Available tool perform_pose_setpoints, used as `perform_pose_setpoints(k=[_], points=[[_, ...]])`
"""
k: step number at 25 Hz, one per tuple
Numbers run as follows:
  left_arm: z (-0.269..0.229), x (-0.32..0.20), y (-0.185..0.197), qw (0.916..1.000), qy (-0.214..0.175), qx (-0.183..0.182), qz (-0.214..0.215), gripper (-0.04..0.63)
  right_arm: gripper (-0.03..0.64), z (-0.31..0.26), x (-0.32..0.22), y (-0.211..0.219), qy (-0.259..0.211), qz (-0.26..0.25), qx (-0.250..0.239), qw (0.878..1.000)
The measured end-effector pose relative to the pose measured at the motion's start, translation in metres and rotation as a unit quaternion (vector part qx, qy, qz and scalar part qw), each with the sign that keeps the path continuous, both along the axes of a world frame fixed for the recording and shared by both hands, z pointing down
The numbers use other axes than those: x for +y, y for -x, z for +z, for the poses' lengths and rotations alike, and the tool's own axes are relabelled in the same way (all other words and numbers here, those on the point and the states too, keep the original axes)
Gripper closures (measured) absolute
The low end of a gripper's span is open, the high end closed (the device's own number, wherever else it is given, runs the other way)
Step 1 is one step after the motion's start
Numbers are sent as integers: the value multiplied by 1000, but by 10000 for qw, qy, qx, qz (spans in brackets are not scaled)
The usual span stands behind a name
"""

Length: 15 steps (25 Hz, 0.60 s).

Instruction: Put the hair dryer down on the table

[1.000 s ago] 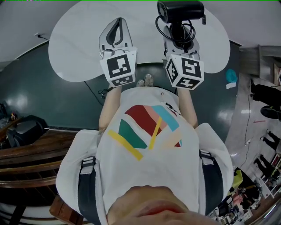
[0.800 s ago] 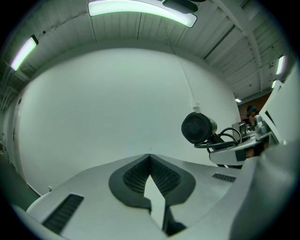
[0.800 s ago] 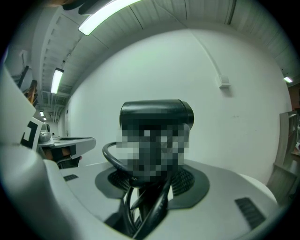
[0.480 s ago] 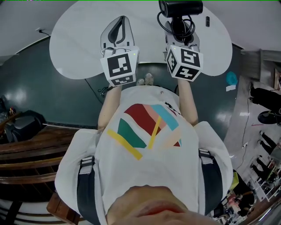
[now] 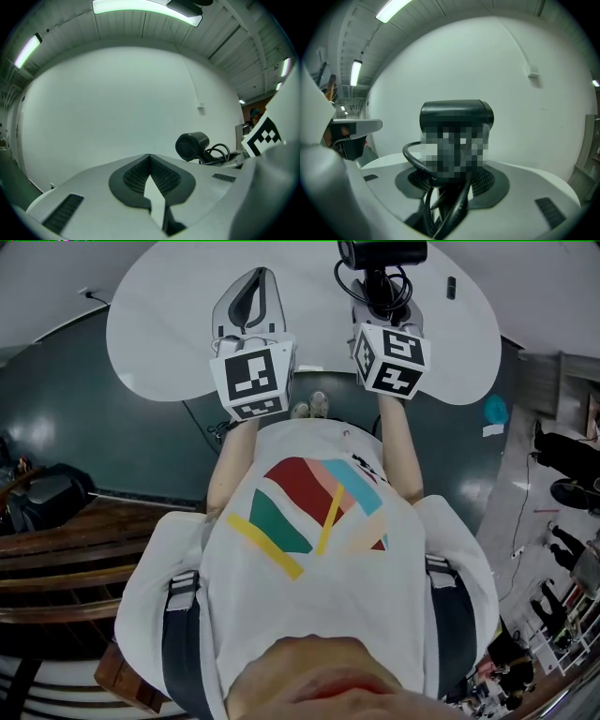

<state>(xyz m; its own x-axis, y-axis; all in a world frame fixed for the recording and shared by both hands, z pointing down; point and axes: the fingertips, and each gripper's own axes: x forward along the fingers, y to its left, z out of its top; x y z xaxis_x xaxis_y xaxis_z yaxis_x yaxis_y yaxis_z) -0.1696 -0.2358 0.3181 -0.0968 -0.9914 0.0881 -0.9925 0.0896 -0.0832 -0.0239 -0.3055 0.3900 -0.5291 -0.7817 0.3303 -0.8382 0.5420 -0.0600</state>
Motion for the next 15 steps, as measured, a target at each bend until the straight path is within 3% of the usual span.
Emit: perform_pose_setpoints(k=[15], points=[[4, 0, 21, 9996, 47, -99, -247, 581, 400, 54, -14, 10, 459, 0, 407, 9981]])
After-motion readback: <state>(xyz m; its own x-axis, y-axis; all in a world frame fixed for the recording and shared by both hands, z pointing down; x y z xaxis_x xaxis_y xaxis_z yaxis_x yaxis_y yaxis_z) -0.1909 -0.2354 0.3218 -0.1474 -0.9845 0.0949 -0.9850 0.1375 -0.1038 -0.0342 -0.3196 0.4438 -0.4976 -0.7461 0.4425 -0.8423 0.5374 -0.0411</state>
